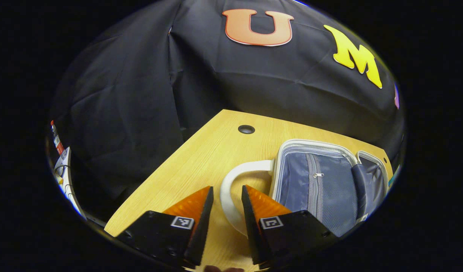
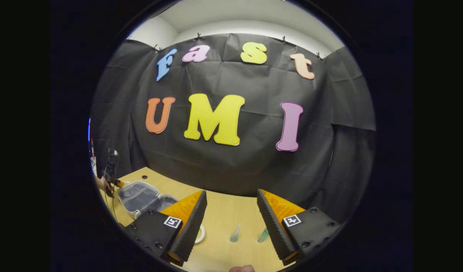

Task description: First open the suitcase, pack the skin care products into it, and then close the suitcase.

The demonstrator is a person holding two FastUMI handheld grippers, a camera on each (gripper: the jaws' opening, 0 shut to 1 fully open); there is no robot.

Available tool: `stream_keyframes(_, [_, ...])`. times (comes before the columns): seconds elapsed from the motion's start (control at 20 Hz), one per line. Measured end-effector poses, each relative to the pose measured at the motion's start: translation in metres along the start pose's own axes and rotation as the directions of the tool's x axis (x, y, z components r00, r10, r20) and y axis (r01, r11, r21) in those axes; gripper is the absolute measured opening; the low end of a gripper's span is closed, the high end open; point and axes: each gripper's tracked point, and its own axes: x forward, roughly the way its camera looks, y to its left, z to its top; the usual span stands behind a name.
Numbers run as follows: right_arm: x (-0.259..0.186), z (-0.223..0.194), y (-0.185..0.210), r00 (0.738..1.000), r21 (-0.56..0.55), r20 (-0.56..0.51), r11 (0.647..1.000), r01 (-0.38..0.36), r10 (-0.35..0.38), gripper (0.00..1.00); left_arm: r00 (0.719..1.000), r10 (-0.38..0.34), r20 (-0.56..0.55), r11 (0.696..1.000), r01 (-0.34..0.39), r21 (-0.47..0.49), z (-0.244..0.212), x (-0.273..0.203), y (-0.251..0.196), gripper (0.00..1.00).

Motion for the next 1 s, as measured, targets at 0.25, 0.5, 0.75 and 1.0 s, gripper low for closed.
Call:
stream_keyframes(0.25, [0.001, 0.000, -0.008, 0.999, 0.034, 0.019, 0.999, -0.027, 0.027, 0.77, 0.996, -0.017, 0.084, 0.999, 0.014, 0.029, 0.034, -0.041, -0.025, 1.00])
stream_keyframes(0.5, [-0.003, -0.006, -0.050, 0.999, 0.068, 0.045, 0.998, -0.007, 0.004, 0.78, 0.967, 0.006, 0.254, 0.995, -0.032, 0.097, 0.091, -0.126, -0.105, 1.00])
stream_keyframes(0.75, [-0.008, -0.039, -0.109, 0.999, 0.118, 0.024, 0.992, 0.037, -0.040, 0.79, 0.949, -0.074, 0.306, 0.995, 0.052, 0.080, 0.086, -0.197, -0.237, 1.00])
stream_keyframes(1.0, [-0.011, -0.075, -0.158, 0.998, 0.135, -0.030, 0.989, 0.063, -0.059, 0.78, 0.924, -0.217, 0.315, 0.968, 0.162, 0.192, 0.054, -0.241, -0.370, 1.00])
